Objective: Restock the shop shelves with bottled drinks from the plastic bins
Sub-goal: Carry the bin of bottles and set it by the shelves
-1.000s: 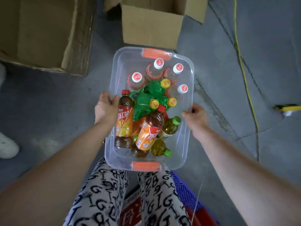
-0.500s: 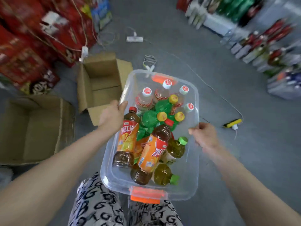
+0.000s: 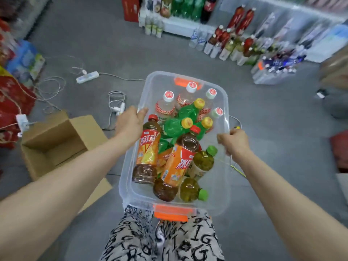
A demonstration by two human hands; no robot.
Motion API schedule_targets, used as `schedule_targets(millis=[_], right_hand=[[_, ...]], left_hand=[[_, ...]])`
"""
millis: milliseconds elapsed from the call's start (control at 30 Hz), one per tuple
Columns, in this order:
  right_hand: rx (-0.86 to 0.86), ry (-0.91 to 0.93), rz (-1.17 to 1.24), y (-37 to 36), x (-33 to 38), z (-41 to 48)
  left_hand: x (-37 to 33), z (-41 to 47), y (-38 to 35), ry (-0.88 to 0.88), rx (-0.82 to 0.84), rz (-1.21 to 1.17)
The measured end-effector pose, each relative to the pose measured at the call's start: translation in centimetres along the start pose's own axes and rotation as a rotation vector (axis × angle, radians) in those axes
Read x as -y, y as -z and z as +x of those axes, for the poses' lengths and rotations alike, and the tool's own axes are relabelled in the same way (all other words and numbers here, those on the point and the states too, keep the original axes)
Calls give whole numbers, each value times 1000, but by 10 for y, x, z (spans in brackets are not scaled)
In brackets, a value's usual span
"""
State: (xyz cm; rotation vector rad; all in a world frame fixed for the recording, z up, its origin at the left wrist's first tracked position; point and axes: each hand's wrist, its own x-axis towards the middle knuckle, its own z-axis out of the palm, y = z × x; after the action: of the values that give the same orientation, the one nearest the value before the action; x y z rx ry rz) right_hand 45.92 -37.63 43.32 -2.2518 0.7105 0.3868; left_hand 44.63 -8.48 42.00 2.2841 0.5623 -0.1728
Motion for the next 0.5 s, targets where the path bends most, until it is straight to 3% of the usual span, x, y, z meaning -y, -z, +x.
schedule_targets(millis=[500], right_hand=[[-136,-192,74,144,72,301]], left_hand=[[-272,266,-152,-156,179,115]])
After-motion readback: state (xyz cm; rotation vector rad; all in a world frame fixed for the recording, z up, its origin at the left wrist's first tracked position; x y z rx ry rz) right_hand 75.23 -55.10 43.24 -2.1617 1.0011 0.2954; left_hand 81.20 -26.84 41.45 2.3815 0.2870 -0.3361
